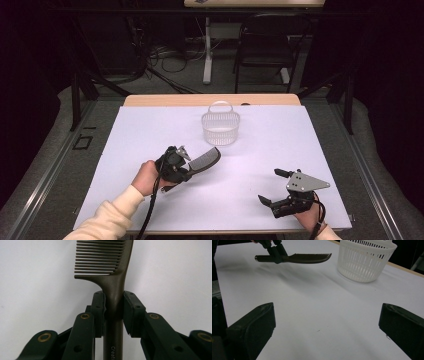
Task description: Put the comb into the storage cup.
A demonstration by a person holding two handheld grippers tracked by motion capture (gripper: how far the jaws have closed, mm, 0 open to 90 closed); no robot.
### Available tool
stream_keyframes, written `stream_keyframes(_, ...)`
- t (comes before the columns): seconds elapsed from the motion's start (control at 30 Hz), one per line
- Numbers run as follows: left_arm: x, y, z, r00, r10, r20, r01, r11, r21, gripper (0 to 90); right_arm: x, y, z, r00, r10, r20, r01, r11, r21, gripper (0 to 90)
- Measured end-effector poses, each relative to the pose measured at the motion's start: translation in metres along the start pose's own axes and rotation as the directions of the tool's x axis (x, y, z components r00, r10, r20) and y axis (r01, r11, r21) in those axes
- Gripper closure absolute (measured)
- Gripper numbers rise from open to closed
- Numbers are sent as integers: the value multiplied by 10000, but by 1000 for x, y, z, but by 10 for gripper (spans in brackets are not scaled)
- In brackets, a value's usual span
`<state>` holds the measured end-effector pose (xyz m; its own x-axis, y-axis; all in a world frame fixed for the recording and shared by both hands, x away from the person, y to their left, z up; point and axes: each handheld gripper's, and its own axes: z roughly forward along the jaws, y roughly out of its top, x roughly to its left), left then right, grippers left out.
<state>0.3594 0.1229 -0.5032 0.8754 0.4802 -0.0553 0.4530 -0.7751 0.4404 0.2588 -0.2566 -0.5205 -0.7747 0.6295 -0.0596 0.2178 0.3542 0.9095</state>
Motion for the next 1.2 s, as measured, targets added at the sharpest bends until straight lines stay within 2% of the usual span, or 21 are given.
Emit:
stream_keyframes(0.43, 2, -11, -6, 9992, -396, -52, 391, 9965, -734, 725, 0, 0, 0, 10000, 11, -2, -11, 10000, -3, 4)
stream_keyframes(0.77, 2, -17, -11, 9978, -618, -221, 582, 9888, -1377, 725, 0, 0, 0, 10000, -1, 8, 1, 10000, -2, 4)
stream_keyframes(1.2, 4, -24, -16, 9955, -811, -488, 704, 9790, -1914, 724, 0, 0, 0, 10000, 5, 10, -5, 10000, -8, 4)
